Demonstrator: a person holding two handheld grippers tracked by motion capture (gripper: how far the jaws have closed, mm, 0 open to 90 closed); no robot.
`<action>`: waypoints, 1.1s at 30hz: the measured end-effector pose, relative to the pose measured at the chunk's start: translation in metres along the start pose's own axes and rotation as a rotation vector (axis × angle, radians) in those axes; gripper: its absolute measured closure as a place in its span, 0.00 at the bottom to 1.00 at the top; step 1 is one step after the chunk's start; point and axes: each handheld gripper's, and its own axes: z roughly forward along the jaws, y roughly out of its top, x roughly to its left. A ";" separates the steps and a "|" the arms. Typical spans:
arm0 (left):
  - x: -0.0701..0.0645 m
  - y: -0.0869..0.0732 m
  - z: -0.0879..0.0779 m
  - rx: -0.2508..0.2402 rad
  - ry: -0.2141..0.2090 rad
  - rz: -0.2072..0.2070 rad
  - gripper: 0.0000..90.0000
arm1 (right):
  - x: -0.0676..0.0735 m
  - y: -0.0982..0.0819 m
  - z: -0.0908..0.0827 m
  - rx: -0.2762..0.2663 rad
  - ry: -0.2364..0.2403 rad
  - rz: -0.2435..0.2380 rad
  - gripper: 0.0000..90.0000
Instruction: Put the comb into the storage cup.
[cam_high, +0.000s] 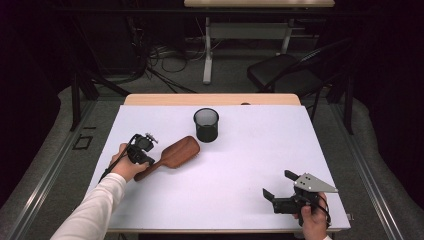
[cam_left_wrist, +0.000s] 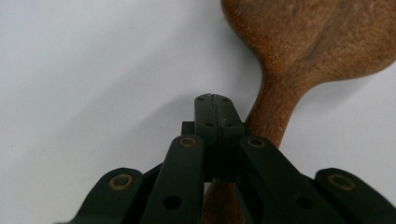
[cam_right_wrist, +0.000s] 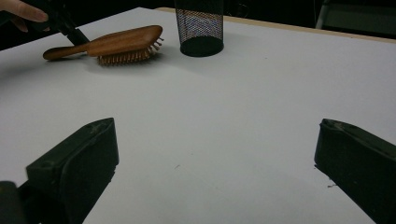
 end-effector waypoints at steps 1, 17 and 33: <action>-0.002 -0.001 -0.001 0.000 0.001 0.007 1.00 | 0.000 0.000 0.000 -0.003 0.000 0.001 0.00; -0.014 -0.006 -0.002 0.004 -0.020 0.028 1.00 | 0.001 0.000 0.001 0.000 0.004 -0.003 0.00; -0.022 -0.008 -0.002 0.000 -0.041 0.048 1.00 | 0.001 0.000 0.001 0.004 0.005 -0.008 0.00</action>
